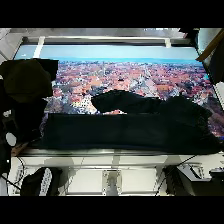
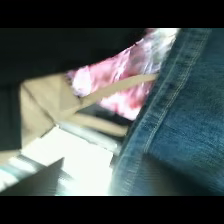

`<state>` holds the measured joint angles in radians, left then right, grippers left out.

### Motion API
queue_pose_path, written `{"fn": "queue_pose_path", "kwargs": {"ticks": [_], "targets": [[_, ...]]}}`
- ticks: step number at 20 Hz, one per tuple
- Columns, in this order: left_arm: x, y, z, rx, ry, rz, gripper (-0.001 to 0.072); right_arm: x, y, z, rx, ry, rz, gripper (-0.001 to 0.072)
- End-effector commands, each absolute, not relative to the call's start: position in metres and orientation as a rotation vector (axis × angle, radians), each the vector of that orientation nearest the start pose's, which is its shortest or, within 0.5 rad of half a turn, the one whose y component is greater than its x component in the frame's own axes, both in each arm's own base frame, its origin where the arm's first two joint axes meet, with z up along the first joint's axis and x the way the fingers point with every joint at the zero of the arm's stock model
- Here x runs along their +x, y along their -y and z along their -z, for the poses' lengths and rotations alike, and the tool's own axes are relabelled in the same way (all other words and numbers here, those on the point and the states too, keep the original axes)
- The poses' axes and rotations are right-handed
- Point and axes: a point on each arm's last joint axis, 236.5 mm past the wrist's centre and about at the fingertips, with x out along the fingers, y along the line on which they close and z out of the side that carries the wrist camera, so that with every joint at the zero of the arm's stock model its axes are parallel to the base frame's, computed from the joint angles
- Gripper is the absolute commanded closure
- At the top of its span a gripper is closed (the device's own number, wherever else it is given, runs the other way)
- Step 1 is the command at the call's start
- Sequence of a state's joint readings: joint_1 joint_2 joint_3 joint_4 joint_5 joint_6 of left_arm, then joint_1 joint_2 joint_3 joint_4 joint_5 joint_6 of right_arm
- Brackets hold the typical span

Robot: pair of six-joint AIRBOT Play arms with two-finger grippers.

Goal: Fold the clothes and pants, and hang the long-sleeved shirts on hangers.

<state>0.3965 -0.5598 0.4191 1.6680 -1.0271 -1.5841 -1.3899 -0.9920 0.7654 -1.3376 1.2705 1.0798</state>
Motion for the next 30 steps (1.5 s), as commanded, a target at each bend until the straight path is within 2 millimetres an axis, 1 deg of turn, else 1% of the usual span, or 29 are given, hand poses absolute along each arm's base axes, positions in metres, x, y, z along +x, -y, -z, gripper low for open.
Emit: {"fn": "queue_pose_path", "kwargs": {"ticks": [1,2,3,4,5,6,7,8,9,10,11,12,13,14,16,18,20,21,22,24,25,26,28,30], "targets": [[0.195,-0.097,0.028,-0.189,-1.197,-0.388,0.0014,0.09,0.232,0.026,0.888,-1.215,0.739,0.0203],[0.212,-0.092,0.008,-0.222,-1.125,-0.367,0.0014,0.097,0.237,0.016,0.934,-1.162,0.777,0.0203],[0.237,-0.086,-0.022,-0.267,-1.006,-0.334,0.0014,0.11,0.246,0.001,0.958,-1.088,0.783,0.0203],[0.27,-0.077,-0.062,-0.316,-0.845,-0.279,0.0015,0.131,0.256,-0.021,0.967,-0.983,0.758,0.0203],[0.302,-0.063,-0.106,-0.361,-0.679,-0.195,0.0017,0.156,0.265,-0.048,0.976,-0.861,0.716,0.0204],[0.323,-0.046,-0.133,-0.394,-0.592,-0.111,0.0071,0.187,0.274,-0.08,0.981,-0.712,0.658,0.0204],[0.34,-0.025,-0.14,-0.411,-0.596,-0.013,0.0186,0.216,0.275,-0.108,0.964,-0.604,0.579,0.0204],[0.354,-0.001,-0.128,-0.427,-0.658,0.075,0.022,0.246,0.269,-0.134,0.926,-0.518,0.481,0.0204],[0.369,0.026,-0.108,-0.453,-0.745,0.163,0.022,0.271,0.256,-0.151,0.896,-0.474,0.396,0.0203],[0.383,0.056,-0.083,-0.458,-0.835,0.24,0.0213,0.295,0.238,-0.16,0.865,-0.461,0.315,0.0204],[0.395,0.083,-0.062,-0.434,-0.911,0.305,0.0188,0.314,0.219,-0.161,0.822,-0.48,0.254,0.0203],[0.406,0.111,-0.043,-0.398,-0.972,0.369,0.0168,0.329,0.203,-0.159,0.783,-0.505,0.217,0.0204],[0.418,0.14,-0.027,-0.348,-1.02,0.44,0.013,0.344,0.187,-0.156,0.731,-0.531,0.187,0.0204],[0.426,0.167,-0.012,-0.307,-1.065,0.502,0.0121,0.354,0.173,-0.152,0.678,-0.558,0.166,0.0203],[0.437,0.215,0.015,-0.222,-1.159,0.607,0.0121,0.368,0.148,-0.142,0.565,-0.62,0.126,0.0203],[0.451,0.245,0.031,-0.139,-1.185,0.666,0.0121,0.373,0.127,-0.133,0.487,-0.678,0.086,0.0204],[0.465,0.259,0.036,-0.059,-1.168,0.684,0.0121,0.373,0.114,-0.127,0.451,-0.715,0.055,0.0204],[0.465,0.26,0.037,-0.022,-1.179,0.693,0.0121,0.373,0.111,-0.126,0.442,-0.723,0.048,0.0204],[0.463,0.256,0.04,0.022,-1.205,0.696,0.0121,0.373,0.111,-0.126,0.441,-0.724,0.049,0.0204],[0.454,0.237,0.049,0.119,-1.264,0.68,0.0123,0.373,0.112,-0.125,0.438,-0.726,0.051,0.0204],[0.445,0.231,0.052,0.16,-1.3,0.697,0.0122,0.373,0.112,-0.125,0.438,-0.726,0.051,0.0204],[0.433,0.228,0.054,0.203,-1.333,0.745,0.0123,0.373,0.112,-0.125,0.438,-0.726,0.051,0.0204],[0.418,0.227,0.056,0.262,-1.367,0.812,0.0123,0.373,0.112,-0.125,0.438,-0.726,0.051,0.0204],[0.416,0.232,0.056,0.28,-1.361,0.831,0.0125,0.373,0.112,-0.125,0.438,-0.727,0.051,0.0204]]}}
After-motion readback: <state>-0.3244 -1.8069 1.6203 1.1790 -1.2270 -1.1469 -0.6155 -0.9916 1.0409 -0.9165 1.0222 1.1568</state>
